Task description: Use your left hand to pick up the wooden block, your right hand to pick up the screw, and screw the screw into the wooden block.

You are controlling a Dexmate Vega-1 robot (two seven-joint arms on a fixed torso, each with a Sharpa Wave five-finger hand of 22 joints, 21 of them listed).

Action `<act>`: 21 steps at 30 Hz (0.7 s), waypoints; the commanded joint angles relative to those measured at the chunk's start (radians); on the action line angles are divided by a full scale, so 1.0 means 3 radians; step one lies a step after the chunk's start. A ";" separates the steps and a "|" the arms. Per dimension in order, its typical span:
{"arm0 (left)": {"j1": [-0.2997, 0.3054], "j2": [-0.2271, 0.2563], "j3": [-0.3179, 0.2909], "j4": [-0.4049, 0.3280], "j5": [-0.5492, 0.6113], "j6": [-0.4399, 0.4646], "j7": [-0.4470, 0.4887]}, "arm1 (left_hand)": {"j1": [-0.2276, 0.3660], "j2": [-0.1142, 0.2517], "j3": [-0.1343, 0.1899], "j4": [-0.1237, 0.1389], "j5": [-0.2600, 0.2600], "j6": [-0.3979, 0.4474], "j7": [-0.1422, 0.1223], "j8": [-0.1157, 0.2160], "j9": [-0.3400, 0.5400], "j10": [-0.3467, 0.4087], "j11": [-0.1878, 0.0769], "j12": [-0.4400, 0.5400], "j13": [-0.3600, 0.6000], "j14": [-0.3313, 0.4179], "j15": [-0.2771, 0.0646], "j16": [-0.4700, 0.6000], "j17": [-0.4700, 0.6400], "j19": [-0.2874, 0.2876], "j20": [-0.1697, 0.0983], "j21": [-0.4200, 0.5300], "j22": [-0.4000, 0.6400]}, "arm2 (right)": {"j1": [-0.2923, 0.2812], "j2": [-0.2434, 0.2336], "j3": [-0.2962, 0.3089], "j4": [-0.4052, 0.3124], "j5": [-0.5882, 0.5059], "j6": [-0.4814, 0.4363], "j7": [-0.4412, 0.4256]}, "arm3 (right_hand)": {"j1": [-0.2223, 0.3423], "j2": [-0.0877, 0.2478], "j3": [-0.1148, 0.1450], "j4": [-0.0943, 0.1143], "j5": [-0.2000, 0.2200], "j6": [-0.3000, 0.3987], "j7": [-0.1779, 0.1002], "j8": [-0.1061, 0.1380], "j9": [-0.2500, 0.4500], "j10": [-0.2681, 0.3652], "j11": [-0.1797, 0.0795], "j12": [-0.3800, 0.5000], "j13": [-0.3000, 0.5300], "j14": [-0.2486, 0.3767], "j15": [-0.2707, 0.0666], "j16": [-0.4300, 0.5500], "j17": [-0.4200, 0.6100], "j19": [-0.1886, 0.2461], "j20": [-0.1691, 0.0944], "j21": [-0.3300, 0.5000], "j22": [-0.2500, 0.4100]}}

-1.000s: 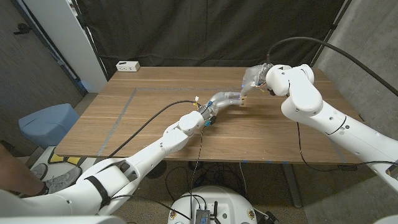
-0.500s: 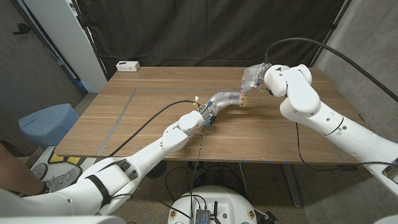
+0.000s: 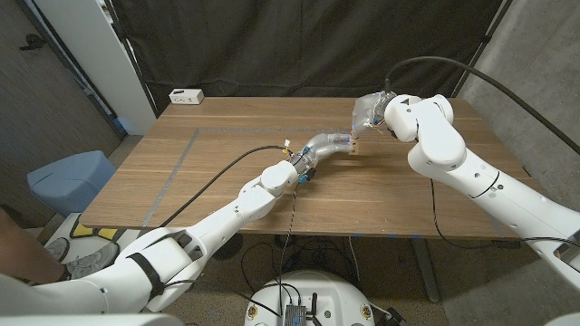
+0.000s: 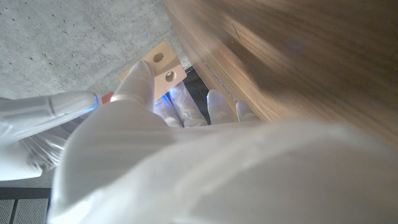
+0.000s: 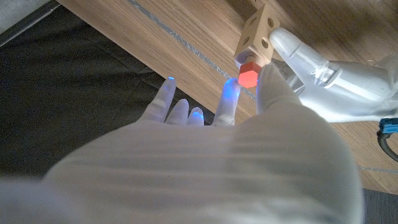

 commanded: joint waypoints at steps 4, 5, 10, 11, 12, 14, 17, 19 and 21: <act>-0.0026 -0.0045 0.0019 0.0056 0.0019 -0.0018 0.0016 | 0.0012 0.0035 0.0005 0.0017 0.0020 0.0096 0.0029 0.0027 0.0011 0.0016 -0.0008 0.0020 0.0012 0.0021 -0.0170 -0.0001 0.0002 0.0009 0.0004 0.0023 0.0012 | -0.0032 -0.0006 0.0055 0.0046 0.0079 0.0067 -0.0065 | 0.0043 0.0010 0.0007 0.0025 0.0011 0.0070 0.0001 0.0033 0.0009 0.0021 -0.0054 0.0022 0.0013 0.0023 -0.0030 0.0020 0.0011 0.0032 -0.0010 0.0013 0.0012; -0.0028 -0.0049 0.0019 0.0060 0.0018 -0.0021 0.0015 | 0.0012 0.0036 0.0005 0.0017 0.0020 0.0095 0.0031 0.0027 0.0011 0.0016 -0.0008 0.0020 0.0013 0.0020 -0.0171 -0.0001 0.0002 0.0009 0.0006 0.0023 0.0012 | -0.0031 -0.0009 0.0054 0.0047 0.0079 0.0067 -0.0063 | 0.0045 0.0015 0.0008 0.0026 0.0011 0.0074 0.0003 0.0035 0.0010 0.0026 -0.0050 0.0023 0.0012 0.0023 -0.0035 0.0021 0.0012 0.0033 -0.0011 0.0013 0.0012; -0.0032 -0.0063 0.0025 0.0074 0.0021 -0.0021 0.0021 | 0.0013 0.0037 0.0005 0.0017 0.0020 0.0103 0.0038 0.0031 0.0011 0.0016 -0.0008 0.0021 0.0013 0.0020 -0.0171 -0.0001 0.0001 0.0009 0.0002 0.0023 0.0012 | -0.0044 -0.0032 0.0070 0.0044 0.0113 0.0081 -0.0093 | 0.0050 0.0026 0.0010 0.0031 0.0010 0.0102 0.0003 0.0049 0.0012 0.0034 -0.0066 0.0022 0.0012 0.0028 -0.0039 0.0022 0.0014 0.0039 -0.0014 0.0013 0.0012; -0.0034 -0.0067 0.0026 0.0080 0.0018 -0.0021 0.0018 | 0.0014 0.0037 0.0005 0.0016 0.0021 0.0101 0.0032 0.0030 0.0011 0.0015 -0.0009 0.0020 0.0012 0.0021 -0.0170 -0.0001 0.0001 0.0008 0.0005 0.0023 0.0012 | -0.0045 -0.0035 0.0071 0.0044 0.0111 0.0076 -0.0094 | 0.0050 0.0029 0.0010 0.0032 0.0009 0.0111 0.0000 0.0053 0.0013 0.0035 -0.0069 0.0021 0.0012 0.0027 -0.0042 0.0021 0.0014 0.0038 -0.0015 0.0013 0.0012; -0.0036 -0.0071 0.0027 0.0086 0.0018 -0.0025 0.0016 | 0.0013 0.0038 0.0005 0.0016 0.0021 0.0102 0.0032 0.0030 0.0011 0.0016 -0.0008 0.0020 0.0012 0.0021 -0.0171 -0.0001 0.0001 0.0009 0.0003 0.0023 0.0012 | -0.0046 -0.0038 0.0073 0.0043 0.0115 0.0072 -0.0090 | 0.0051 0.0033 0.0010 0.0034 0.0009 0.0116 0.0003 0.0056 0.0013 0.0046 -0.0070 0.0025 0.0012 0.0031 -0.0046 0.0023 0.0015 0.0039 -0.0014 0.0012 0.0012; -0.0041 -0.0078 0.0030 0.0097 0.0020 -0.0029 0.0016 | 0.0011 0.0040 0.0005 0.0018 0.0021 0.0101 0.0030 0.0030 0.0011 0.0016 -0.0008 0.0021 0.0012 0.0020 -0.0171 -0.0001 0.0002 0.0009 0.0006 0.0023 0.0012 | -0.0052 -0.0051 0.0083 0.0039 0.0134 0.0076 -0.0097 | 0.0053 0.0037 0.0011 0.0035 0.0009 0.0128 0.0002 0.0062 0.0014 0.0054 -0.0073 0.0026 0.0012 0.0035 -0.0049 0.0025 0.0016 0.0042 -0.0016 0.0013 0.0012; -0.0051 -0.0091 0.0034 0.0119 0.0024 -0.0040 0.0017 | 0.0011 0.0040 0.0004 0.0017 0.0022 0.0100 0.0030 0.0030 0.0011 0.0016 -0.0008 0.0021 0.0013 0.0017 -0.0173 -0.0002 0.0002 0.0009 0.0003 0.0023 0.0012 | -0.0057 -0.0069 0.0099 0.0034 0.0172 0.0084 -0.0104 | 0.0054 0.0044 0.0011 0.0038 0.0008 0.0142 0.0007 0.0070 0.0016 0.0057 -0.0086 0.0024 0.0012 0.0040 -0.0056 0.0026 0.0016 0.0048 -0.0023 0.0014 0.0012; -0.0056 -0.0094 0.0036 0.0123 0.0028 -0.0040 0.0018 | 0.0010 0.0039 0.0004 0.0017 0.0022 0.0094 0.0036 0.0028 0.0011 0.0017 -0.0008 0.0022 0.0013 0.0020 -0.0176 -0.0001 0.0002 0.0009 0.0002 0.0023 0.0012 | -0.0054 -0.0075 0.0092 0.0034 0.0163 0.0081 -0.0111 | 0.0055 0.0046 0.0011 0.0039 0.0007 0.0143 0.0006 0.0071 0.0016 0.0056 -0.0091 0.0022 0.0012 0.0039 -0.0060 0.0026 0.0017 0.0048 -0.0026 0.0013 0.0012; -0.0059 -0.0098 0.0037 0.0128 0.0028 -0.0042 0.0016 | 0.0010 0.0039 0.0003 0.0017 0.0022 0.0097 0.0034 0.0028 0.0011 0.0017 -0.0008 0.0022 0.0013 0.0019 -0.0172 -0.0002 0.0001 0.0007 0.0005 0.0022 0.0012 | -0.0058 -0.0079 0.0096 0.0033 0.0176 0.0080 -0.0126 | 0.0057 0.0046 0.0010 0.0039 0.0006 0.0145 0.0001 0.0072 0.0017 0.0054 -0.0096 0.0020 0.0012 0.0043 -0.0061 0.0026 0.0016 0.0049 -0.0028 0.0013 0.0012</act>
